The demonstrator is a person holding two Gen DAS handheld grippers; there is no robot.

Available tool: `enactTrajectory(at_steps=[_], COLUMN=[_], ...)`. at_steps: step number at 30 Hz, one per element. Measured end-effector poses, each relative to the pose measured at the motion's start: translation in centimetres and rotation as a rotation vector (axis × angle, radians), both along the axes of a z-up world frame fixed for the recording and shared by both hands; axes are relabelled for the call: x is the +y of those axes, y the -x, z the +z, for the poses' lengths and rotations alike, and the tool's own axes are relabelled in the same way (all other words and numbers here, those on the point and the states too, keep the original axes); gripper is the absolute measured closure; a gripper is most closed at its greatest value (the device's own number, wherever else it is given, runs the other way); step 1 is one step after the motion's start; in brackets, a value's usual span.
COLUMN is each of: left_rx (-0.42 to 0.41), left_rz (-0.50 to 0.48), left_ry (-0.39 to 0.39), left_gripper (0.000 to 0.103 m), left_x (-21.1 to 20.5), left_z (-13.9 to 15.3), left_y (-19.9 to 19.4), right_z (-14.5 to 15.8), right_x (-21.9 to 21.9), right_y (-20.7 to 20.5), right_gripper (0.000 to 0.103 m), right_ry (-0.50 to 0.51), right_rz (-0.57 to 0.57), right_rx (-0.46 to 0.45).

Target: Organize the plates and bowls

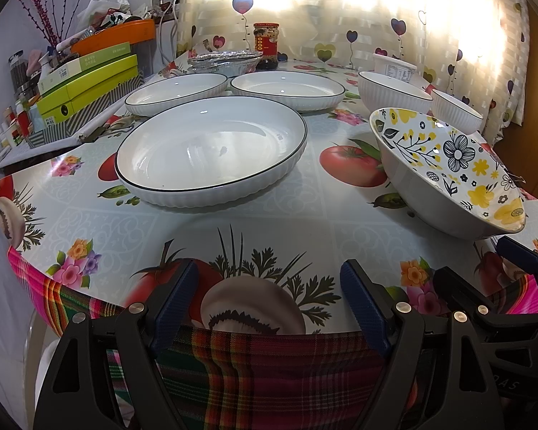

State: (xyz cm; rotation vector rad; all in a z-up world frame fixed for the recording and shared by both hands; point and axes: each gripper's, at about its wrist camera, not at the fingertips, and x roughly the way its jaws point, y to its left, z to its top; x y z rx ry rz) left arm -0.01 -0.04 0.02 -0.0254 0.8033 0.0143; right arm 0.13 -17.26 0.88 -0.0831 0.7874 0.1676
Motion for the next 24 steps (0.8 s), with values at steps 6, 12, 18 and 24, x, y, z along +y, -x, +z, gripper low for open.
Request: enactTrajectory(at_steps=[6,12,18,24], left_rx=[0.011,-0.01,-0.078,-0.11], left_rz=[0.011,0.024,0.074,0.128], left_ry=[0.001,-0.01,-0.029,-0.019], left_gripper=[0.022,0.022,0.022,0.022], left_x=[0.2,0.7,2.0,3.6], left_z=[0.2,1.2,3.2,4.7], left_y=[0.2,1.2,2.8,4.3], right_z=[0.3,1.3,1.9,2.5], right_x=[0.4,1.1,1.9,2.2], right_y=[0.3,0.8,1.0,1.5], right_gripper=[0.0,0.0,0.0,0.0], right_ry=[0.014,0.024,0.008,-0.021], right_rz=[0.019,0.057,0.082,0.105], right_rx=[-0.006,-0.038,-0.024,-0.001])
